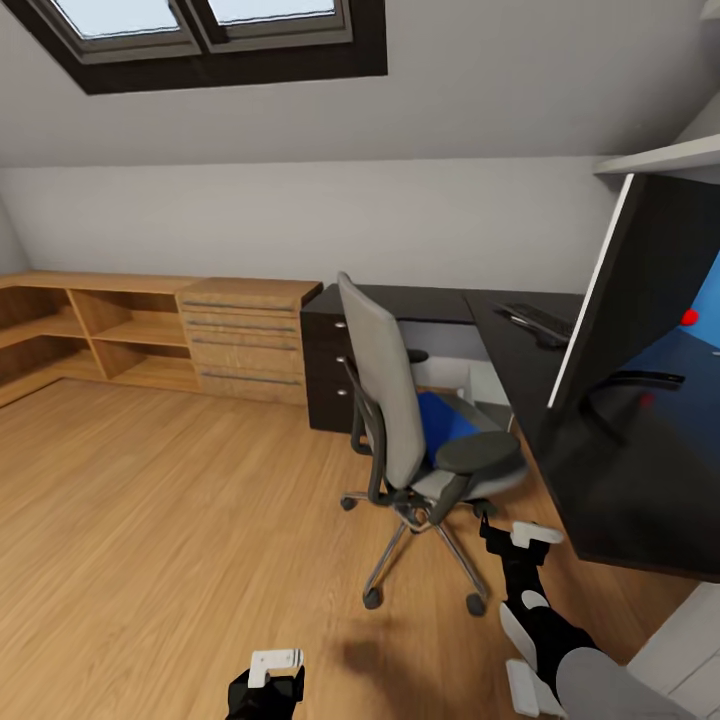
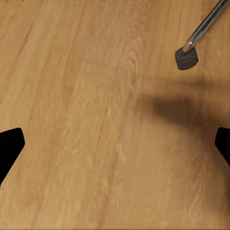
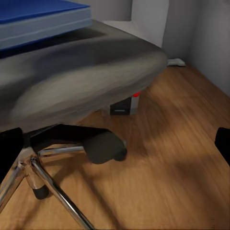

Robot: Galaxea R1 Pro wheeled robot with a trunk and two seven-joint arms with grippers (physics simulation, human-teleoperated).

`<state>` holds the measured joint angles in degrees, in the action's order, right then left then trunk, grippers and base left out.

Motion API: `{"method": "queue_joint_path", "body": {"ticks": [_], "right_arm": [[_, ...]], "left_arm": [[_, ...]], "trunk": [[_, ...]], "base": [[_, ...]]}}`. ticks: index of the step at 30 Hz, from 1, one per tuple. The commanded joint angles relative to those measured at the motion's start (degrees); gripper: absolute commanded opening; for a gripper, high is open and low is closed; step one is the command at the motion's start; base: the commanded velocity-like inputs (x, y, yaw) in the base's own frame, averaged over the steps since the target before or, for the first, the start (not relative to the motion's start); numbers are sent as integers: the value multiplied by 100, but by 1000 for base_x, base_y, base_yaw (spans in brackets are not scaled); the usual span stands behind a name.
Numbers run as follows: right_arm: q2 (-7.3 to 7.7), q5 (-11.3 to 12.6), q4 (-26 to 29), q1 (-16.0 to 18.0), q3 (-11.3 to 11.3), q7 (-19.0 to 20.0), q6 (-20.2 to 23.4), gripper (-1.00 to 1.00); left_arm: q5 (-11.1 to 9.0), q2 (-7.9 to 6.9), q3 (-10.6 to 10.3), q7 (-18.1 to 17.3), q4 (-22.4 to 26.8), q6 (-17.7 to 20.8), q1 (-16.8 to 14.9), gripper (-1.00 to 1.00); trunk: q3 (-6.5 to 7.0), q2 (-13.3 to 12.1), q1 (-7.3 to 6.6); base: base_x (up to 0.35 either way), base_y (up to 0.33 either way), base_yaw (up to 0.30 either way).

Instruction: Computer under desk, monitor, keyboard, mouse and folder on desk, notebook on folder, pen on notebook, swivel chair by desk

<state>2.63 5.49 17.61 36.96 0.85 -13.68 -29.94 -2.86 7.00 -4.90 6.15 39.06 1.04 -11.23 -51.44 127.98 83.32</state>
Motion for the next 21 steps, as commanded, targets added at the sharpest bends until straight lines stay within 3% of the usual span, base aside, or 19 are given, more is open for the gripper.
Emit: {"method": "queue_joint_path", "body": {"ticks": [1, 21], "right_arm": [[1, 57, -3, 4, 11, 15, -28, 100], [-8, 57, -13, 3, 6, 15, -29, 100]], "left_arm": [[-30, -5, -29, 44, 5, 11, -2, 100], [-39, -6, -20, 48, 5, 17, -2, 100]], "trunk": [[-5, 2, 1], [-5, 2, 1]], "base": [[152, 0, 0], [23, 0, 0]]}}
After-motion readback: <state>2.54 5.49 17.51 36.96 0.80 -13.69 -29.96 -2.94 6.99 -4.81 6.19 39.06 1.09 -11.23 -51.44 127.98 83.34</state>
